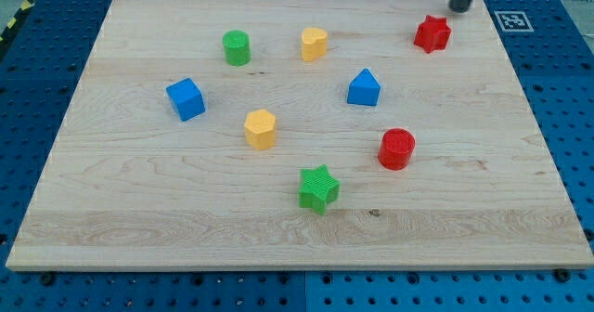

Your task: Place the red star parallel to the red circle

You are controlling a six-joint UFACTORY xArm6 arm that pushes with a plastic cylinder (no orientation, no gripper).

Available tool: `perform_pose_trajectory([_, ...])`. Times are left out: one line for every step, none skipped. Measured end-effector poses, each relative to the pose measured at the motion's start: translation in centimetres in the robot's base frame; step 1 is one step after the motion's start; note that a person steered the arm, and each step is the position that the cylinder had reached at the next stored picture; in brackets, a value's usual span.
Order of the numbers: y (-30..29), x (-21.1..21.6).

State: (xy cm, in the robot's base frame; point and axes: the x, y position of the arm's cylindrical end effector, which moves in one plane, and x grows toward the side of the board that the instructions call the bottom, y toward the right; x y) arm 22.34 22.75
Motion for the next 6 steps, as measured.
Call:
perform_pose_trajectory([-1.7, 1.5])
perform_pose_trajectory([-2.8, 5.0])
perform_pose_trajectory([-4.5, 7.0])
perform_pose_trajectory([-5.3, 8.2])
perform_pose_trajectory([-4.5, 11.4])
perform_pose_trajectory([-4.2, 15.6])
